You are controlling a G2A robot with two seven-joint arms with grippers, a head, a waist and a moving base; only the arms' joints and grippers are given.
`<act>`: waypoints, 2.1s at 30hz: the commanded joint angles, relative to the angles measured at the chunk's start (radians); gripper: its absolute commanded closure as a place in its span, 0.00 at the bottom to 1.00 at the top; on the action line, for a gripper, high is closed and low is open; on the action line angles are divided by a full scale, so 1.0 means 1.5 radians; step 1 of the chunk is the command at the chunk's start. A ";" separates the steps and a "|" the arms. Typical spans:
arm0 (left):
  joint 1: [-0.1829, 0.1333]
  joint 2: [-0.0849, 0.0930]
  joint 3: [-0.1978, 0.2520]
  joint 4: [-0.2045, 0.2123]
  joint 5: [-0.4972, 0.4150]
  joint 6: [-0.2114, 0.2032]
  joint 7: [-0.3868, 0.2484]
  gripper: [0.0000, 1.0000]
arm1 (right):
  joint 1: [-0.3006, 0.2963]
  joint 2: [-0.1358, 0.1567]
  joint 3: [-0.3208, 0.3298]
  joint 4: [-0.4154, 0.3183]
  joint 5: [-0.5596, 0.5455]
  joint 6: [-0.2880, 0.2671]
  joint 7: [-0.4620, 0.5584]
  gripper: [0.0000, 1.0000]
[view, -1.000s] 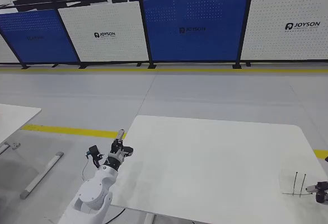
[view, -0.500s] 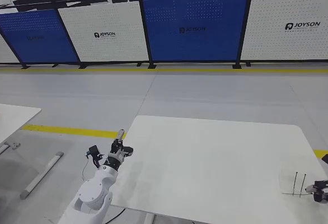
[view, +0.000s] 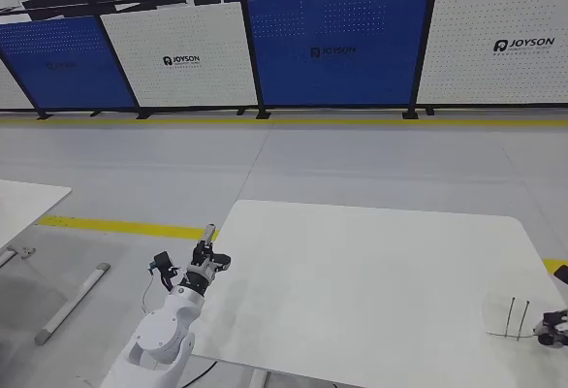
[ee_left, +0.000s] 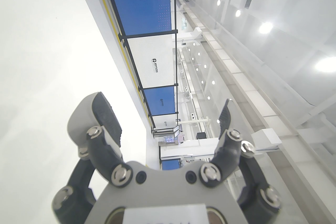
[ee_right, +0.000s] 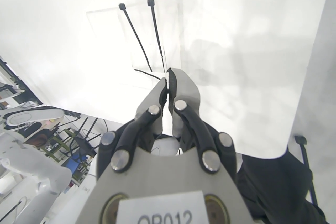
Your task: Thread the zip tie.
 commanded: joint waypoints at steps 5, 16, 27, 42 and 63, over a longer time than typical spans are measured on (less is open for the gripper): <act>0.000 0.000 0.000 0.000 0.000 0.000 0.000 0.00 | 0.003 0.006 0.004 0.000 0.003 0.000 0.000 1.00; 0.000 0.000 0.000 0.000 0.000 0.000 0.000 0.00 | -0.020 0.015 0.029 -0.031 0.002 0.004 -0.020 1.00; 0.000 0.000 0.000 0.000 0.000 0.000 0.000 0.00 | -0.119 0.038 0.143 -0.073 0.072 -0.022 -0.083 1.00; 0.000 0.000 0.000 0.000 0.000 0.000 0.000 0.00 | -0.275 0.056 0.294 -0.110 0.196 -0.158 -0.127 1.00; 0.000 0.000 0.000 0.000 0.000 0.000 0.000 0.00 | -0.321 0.048 0.318 -0.262 0.321 -0.184 -0.117 1.00</act>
